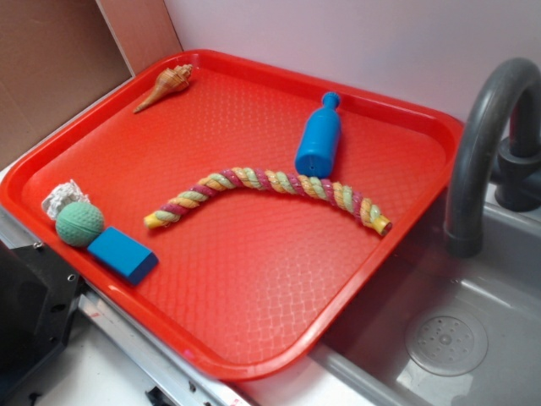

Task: Grab the blue bottle.

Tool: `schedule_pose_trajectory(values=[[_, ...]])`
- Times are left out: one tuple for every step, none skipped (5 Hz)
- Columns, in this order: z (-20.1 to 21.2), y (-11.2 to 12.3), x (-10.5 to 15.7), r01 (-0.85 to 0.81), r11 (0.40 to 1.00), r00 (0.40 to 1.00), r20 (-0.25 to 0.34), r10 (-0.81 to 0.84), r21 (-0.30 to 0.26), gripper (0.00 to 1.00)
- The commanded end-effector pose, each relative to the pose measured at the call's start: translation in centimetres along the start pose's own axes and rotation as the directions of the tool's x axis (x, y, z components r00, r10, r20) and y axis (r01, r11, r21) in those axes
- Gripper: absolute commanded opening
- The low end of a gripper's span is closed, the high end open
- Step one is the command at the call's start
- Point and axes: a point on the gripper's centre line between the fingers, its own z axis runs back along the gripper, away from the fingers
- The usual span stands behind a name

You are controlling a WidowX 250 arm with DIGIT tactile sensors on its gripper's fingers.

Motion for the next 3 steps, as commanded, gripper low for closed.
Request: schedule_pose_trajectory(values=[[0.0,0.0,0.0,0.000,1.000,1.000,0.000,0.000,0.000,1.00],[-0.6,-0.5,1.3,-0.126,0.990,0.991,0.028,0.128,-0.063,1.00],[-2.2,-2.4,3.5,-0.320,0.947,0.944,0.073,0.322,-0.036,1.00]])
